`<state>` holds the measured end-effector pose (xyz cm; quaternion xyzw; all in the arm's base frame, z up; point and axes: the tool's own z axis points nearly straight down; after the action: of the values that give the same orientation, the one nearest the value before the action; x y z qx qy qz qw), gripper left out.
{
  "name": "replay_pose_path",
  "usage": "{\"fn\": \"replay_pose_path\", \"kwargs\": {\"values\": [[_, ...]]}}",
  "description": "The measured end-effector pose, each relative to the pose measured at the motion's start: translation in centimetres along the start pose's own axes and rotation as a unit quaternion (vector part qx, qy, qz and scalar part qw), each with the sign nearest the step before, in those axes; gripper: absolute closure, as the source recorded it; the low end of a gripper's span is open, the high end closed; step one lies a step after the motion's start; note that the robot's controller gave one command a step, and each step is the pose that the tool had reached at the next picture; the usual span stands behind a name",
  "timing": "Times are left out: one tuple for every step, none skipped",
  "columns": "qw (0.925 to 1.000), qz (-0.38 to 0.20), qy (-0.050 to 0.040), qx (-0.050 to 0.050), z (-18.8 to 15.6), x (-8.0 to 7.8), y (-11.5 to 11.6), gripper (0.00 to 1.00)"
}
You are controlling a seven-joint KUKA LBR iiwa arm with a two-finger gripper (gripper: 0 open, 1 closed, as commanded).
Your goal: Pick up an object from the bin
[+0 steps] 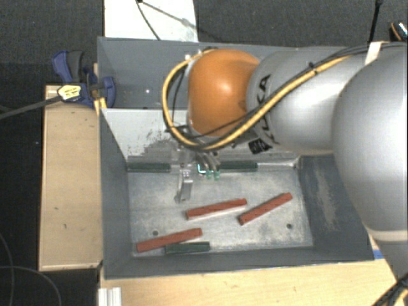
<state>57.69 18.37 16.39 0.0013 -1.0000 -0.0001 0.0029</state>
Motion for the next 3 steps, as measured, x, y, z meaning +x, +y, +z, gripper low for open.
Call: {"fn": "replay_pose_path", "kwargs": {"values": [[0.9994,0.035,0.0017,0.002,7.3,5.9,-9.7,0.0],[0.9939,0.111,-0.0016,0.0,9.4,5.1,-7.8,0.0],[0.9936,0.113,-0.0018,0.0,9.4,5.1,-7.8,1.0]]}}
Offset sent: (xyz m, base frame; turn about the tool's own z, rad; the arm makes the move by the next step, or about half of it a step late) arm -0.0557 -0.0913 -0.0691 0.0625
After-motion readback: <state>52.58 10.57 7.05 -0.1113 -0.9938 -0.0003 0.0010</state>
